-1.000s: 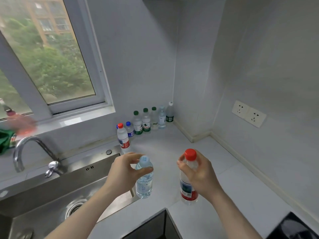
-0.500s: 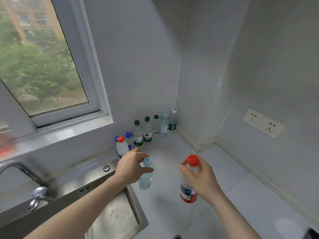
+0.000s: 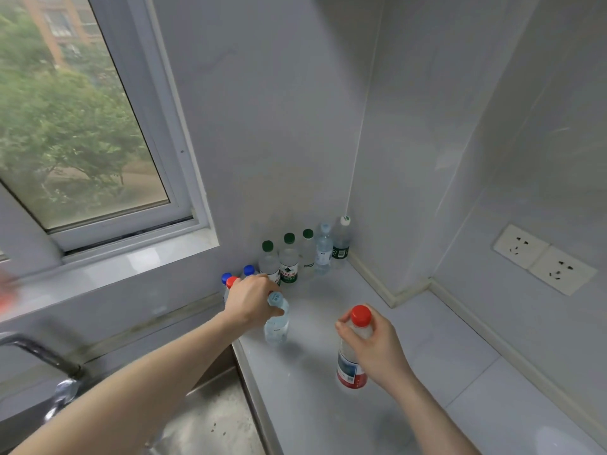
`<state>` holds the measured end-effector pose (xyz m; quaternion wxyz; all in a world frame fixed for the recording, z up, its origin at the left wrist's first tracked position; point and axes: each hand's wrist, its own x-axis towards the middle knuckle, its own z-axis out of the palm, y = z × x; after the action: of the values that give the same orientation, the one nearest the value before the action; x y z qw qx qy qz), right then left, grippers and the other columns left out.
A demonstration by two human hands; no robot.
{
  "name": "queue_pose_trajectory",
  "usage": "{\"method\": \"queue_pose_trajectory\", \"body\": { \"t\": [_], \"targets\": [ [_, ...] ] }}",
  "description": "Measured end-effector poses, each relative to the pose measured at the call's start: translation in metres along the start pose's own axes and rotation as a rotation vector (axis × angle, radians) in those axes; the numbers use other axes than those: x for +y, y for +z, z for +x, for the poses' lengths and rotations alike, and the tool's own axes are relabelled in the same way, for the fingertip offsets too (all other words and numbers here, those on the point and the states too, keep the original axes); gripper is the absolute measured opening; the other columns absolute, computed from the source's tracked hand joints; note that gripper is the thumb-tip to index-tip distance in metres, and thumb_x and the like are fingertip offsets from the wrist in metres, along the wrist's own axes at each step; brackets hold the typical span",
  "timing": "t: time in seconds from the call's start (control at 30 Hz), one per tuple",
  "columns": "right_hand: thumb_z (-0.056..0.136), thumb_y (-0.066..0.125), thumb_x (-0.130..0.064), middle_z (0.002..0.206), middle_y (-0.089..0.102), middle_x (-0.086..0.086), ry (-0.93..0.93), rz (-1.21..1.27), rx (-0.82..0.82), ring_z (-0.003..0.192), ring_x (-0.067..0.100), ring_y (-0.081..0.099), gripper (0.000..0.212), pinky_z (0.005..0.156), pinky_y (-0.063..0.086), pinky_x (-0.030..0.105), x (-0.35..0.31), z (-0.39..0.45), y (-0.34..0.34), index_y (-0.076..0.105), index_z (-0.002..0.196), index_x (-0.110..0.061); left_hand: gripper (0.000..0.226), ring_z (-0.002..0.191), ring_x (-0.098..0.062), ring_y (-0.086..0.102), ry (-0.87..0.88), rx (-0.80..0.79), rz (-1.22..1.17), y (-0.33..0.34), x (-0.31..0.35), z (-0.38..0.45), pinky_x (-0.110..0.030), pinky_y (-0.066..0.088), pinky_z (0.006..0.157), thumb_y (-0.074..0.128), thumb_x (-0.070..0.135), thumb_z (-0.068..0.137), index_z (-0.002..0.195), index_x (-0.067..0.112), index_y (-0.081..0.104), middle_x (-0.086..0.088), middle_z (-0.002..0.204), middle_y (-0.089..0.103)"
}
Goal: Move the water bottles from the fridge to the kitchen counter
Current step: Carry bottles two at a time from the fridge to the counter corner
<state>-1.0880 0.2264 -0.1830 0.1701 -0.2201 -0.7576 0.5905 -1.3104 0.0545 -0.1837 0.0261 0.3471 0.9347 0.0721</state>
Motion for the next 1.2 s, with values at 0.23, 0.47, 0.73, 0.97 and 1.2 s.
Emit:
{"method": "queue_pose_trajectory", "body": {
  "t": [0.23, 0.47, 0.73, 0.97, 1.2],
  "targets": [
    [0.088, 0.075, -0.048, 0.081, 0.069, -0.003, 0.001, 0.019, -0.014, 0.077, 0.008, 0.064, 0.026, 0.072, 0.05, 0.016, 0.014, 0.034, 0.008, 0.066, 0.088, -0.023, 0.031, 0.097, -0.021, 0.06, -0.032, -0.031, 0.118, 0.004, -0.021, 0.041, -0.034, 0.035, 0.083, 0.076, 0.05, 0.079, 0.104, 0.032, 0.076, 0.008, 0.102, 0.067],
    [0.099, 0.073, -0.034, 0.081, 0.063, 0.008, 0.018, 0.013, -0.011, 0.075, 0.02, 0.059, 0.026, 0.072, 0.046, 0.019, 0.028, 0.064, 0.022, 0.062, 0.085, -0.015, 0.03, 0.102, -0.023, 0.058, -0.069, -0.073, 0.161, 0.015, -0.034, 0.063, -0.036, 0.035, 0.085, 0.074, 0.046, 0.083, 0.11, 0.032, 0.075, 0.005, 0.106, 0.068],
    [0.097, 0.075, -0.03, 0.086, 0.072, -0.01, 0.052, -0.067, -0.043, 0.086, 0.008, 0.067, 0.013, 0.079, 0.048, 0.014, 0.038, 0.098, 0.04, 0.068, 0.088, -0.023, 0.024, 0.101, -0.024, 0.059, -0.156, -0.077, 0.185, 0.023, -0.041, 0.081, -0.037, 0.038, 0.089, 0.071, 0.04, 0.085, 0.102, 0.024, 0.075, 0.003, 0.104, 0.068],
    [0.095, 0.077, -0.026, 0.114, 0.07, -0.007, 0.078, -0.223, -0.061, 0.107, 0.005, 0.063, 0.015, 0.088, 0.041, 0.009, 0.043, 0.137, 0.058, 0.073, 0.11, -0.025, 0.025, 0.096, -0.026, 0.059, -0.163, -0.05, 0.243, 0.025, -0.047, 0.089, -0.037, 0.033, 0.081, 0.068, 0.044, 0.086, 0.092, 0.02, 0.069, 0.001, 0.099, 0.068],
    [0.094, 0.077, -0.036, 0.112, 0.067, -0.002, 0.124, -0.323, -0.106, 0.106, 0.016, 0.06, 0.033, 0.095, 0.044, 0.026, 0.044, 0.179, 0.085, 0.074, 0.119, -0.016, 0.037, 0.096, -0.026, 0.062, -0.092, -0.01, 0.29, 0.022, -0.052, 0.094, -0.039, 0.039, 0.087, 0.067, 0.056, 0.091, 0.106, 0.022, 0.072, 0.001, 0.103, 0.07]
  ]
}}
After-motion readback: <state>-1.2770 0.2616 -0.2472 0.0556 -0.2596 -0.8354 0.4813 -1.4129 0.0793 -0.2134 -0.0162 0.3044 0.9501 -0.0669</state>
